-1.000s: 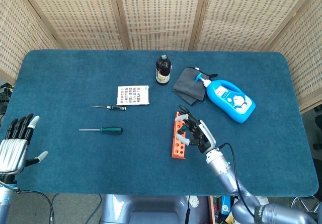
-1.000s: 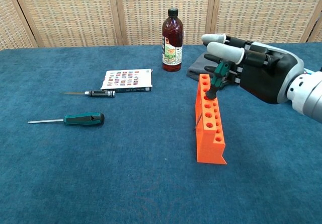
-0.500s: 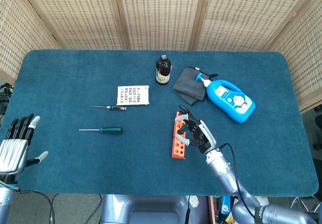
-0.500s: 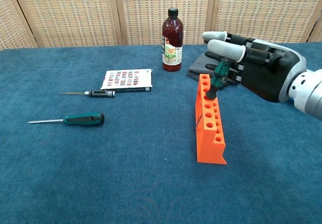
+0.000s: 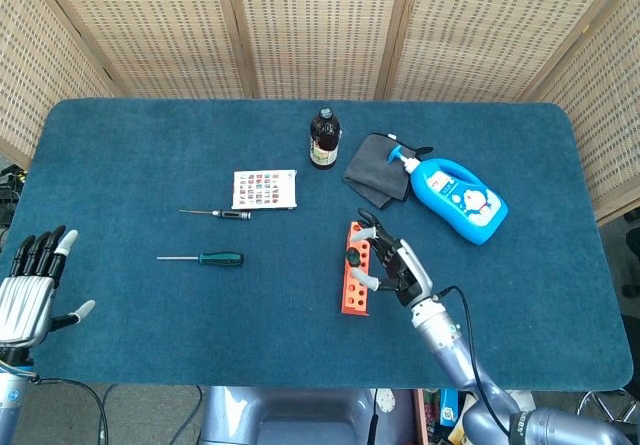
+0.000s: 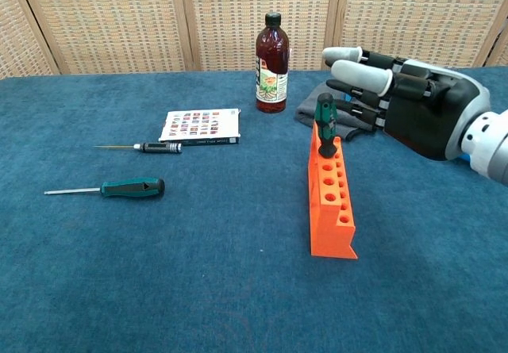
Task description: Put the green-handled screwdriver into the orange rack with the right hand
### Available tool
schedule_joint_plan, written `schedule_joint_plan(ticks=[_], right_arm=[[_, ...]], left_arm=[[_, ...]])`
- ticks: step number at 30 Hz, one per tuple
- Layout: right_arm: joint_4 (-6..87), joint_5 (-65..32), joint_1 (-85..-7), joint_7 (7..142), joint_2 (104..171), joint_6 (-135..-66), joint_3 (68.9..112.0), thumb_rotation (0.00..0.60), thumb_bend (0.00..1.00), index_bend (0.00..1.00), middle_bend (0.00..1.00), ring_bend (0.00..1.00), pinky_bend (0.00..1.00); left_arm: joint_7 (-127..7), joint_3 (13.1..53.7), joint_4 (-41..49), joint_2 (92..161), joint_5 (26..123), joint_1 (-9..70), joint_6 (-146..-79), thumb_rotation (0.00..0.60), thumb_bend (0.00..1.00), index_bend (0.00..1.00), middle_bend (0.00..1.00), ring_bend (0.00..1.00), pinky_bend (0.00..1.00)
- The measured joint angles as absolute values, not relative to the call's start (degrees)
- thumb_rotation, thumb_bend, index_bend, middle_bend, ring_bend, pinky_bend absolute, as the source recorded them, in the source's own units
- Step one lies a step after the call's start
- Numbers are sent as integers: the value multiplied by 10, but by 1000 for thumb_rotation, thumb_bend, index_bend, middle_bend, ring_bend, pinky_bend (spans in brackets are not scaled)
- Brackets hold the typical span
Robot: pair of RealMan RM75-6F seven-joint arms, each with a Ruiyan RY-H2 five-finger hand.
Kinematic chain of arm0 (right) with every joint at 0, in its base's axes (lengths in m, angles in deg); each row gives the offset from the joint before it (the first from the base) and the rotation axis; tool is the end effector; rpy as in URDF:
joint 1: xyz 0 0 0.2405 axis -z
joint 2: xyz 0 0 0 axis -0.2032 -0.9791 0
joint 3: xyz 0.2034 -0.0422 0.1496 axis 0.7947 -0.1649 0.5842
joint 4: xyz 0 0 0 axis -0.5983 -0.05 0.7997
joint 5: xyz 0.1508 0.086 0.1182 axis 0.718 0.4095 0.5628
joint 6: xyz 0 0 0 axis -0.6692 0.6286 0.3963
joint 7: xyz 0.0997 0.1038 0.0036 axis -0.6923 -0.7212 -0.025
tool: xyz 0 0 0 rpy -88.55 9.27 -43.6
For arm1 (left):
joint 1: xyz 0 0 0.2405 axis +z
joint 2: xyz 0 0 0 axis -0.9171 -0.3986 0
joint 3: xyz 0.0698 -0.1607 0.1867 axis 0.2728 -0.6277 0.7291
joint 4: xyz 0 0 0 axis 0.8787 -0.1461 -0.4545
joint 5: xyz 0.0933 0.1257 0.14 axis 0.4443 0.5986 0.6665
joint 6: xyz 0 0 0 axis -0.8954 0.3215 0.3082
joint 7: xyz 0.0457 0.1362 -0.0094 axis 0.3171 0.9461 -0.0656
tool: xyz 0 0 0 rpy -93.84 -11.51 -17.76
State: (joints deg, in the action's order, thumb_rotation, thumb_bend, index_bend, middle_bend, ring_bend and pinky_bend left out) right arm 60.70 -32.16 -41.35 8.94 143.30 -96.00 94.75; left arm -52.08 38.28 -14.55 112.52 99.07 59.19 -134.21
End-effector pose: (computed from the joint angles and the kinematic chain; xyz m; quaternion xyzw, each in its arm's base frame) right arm -0.1344 -0.2943 0.0010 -0.2634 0.7564 -0.5981 0.0259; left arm -0.2973 0.1952 0.1345 -0.6123 -0.3475 -0.3849 0.5968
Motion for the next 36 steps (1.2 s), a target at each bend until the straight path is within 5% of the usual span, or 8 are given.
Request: schedule_joint_plan(ticks=[12, 25, 31, 36], right_arm=[[590, -328, -402, 145, 1392, -982, 951, 600, 224, 376, 0, 0, 0], [531, -371, -349, 415, 1327, -1069, 900, 600, 223, 294, 0, 0, 0], [483, -395, -296, 578, 1307, -1146, 866, 600, 223, 222, 0, 0, 0], [454, -407, -244, 701, 1295, -1215, 841, 600, 216, 42, 0, 0, 0]], left_arm=[[-524, 382, -142, 1127, 993, 592, -1344, 600, 0, 0, 0, 0, 0], [-515, 386, -140, 1129, 998, 590, -1341, 600, 0, 0, 0, 0, 0], [-498, 390, -138, 1135, 1004, 590, -1341, 600, 0, 0, 0, 0, 0], [-489, 391, -136, 1139, 1007, 591, -1345, 600, 0, 0, 0, 0, 0]])
